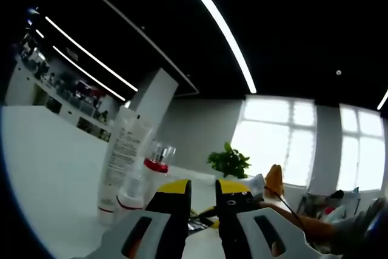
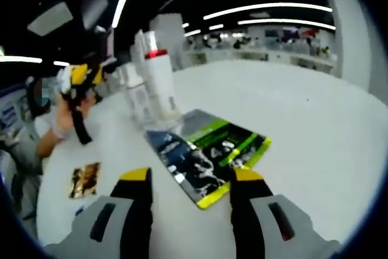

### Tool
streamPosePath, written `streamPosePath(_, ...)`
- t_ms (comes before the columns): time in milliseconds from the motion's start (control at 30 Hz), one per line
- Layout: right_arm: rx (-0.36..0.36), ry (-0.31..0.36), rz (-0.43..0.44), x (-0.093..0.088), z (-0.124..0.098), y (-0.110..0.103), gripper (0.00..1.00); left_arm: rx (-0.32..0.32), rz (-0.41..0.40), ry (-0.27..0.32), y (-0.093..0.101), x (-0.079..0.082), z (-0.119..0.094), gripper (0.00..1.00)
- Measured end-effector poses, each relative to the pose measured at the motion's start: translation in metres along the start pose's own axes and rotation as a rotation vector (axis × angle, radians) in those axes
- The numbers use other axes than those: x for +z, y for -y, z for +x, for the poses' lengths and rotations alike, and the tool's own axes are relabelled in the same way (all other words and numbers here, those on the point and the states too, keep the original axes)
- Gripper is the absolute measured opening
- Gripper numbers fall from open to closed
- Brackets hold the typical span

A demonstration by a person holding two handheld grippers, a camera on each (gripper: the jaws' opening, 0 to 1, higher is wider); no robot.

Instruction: Arrange the skincare products in the storage area until every visible bottle or jar stands upright without overlapping.

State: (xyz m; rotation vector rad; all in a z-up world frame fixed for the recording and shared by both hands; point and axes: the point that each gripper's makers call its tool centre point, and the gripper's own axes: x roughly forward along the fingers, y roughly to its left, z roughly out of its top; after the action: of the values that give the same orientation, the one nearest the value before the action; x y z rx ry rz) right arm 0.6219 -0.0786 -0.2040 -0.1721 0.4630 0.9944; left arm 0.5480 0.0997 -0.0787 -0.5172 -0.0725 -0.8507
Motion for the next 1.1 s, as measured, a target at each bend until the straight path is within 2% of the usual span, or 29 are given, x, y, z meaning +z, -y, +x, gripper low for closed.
streamPosePath(100,-0.018,-0.001,-0.028,-0.002,-0.001,0.004,0.42,0.001,0.004,-0.001,0.000,0.000,0.000,0.16)
streamPosePath(267,-0.019,-0.002,-0.023,-0.001,-0.002,0.010,0.44,-0.001,0.001,0.001,0.000,0.001,0.000,0.16)
streamPosePath(367,-0.018,-0.002,-0.014,0.004,-0.003,0.006,0.45,-0.001,0.001,0.000,0.000,0.001,0.001,0.16)
streamPosePath(400,-0.025,0.071,0.020,0.020,-0.001,0.004,0.45,-0.001,0.002,0.000,0.000,0.001,0.001,0.16)
streamPosePath(500,-0.062,0.233,0.058,0.054,0.001,-0.002,0.45,0.005,0.009,-0.003,-0.001,0.000,0.001,0.16)
streamPosePath(533,-0.078,0.257,0.062,0.059,0.002,-0.001,0.42,0.007,0.012,-0.003,-0.001,0.001,0.001,0.16)
streamPosePath(600,-0.165,0.272,0.032,0.064,0.012,0.004,0.40,0.007,0.011,0.001,-0.002,0.001,0.001,0.16)
streamPosePath(667,-0.211,0.238,0.005,0.060,0.023,0.008,0.48,0.007,0.008,0.001,-0.001,0.001,0.000,0.16)
streamPosePath(700,-0.218,0.207,-0.012,0.054,0.032,0.007,0.56,0.007,0.008,0.000,-0.002,0.001,0.000,0.16)
streamPosePath(767,-0.187,0.112,-0.059,0.038,0.050,-0.001,0.79,0.002,0.002,0.002,-0.001,0.002,0.000,0.16)
streamPosePath(833,-0.170,0.049,-0.060,0.023,0.062,-0.009,0.93,-0.003,-0.005,0.005,0.000,0.002,0.000,0.16)
streamPosePath(867,-0.184,0.016,-0.077,0.017,0.067,-0.010,0.96,-0.005,-0.006,0.006,0.000,0.003,0.000,0.16)
streamPosePath(900,-0.190,0.091,-0.065,0.027,0.066,-0.009,0.99,-0.005,-0.005,0.007,0.001,0.003,0.000,0.16)
streamPosePath(967,-0.167,0.043,-0.062,0.022,0.064,-0.013,0.97,-0.006,-0.003,0.008,0.001,0.004,0.000,0.16)
streamPosePath(1000,-0.158,0.052,-0.054,0.023,0.062,-0.015,0.97,-0.007,-0.004,0.010,0.001,0.004,0.000,0.16)
streamPosePath(1067,-0.139,0.134,-0.012,0.035,0.060,-0.037,0.99,-0.008,-0.006,0.012,0.001,0.005,0.000,0.16)
streamPosePath(1100,-0.152,0.151,0.007,0.039,0.059,-0.037,1.00,-0.009,-0.007,0.013,0.001,0.005,0.000,0.16)
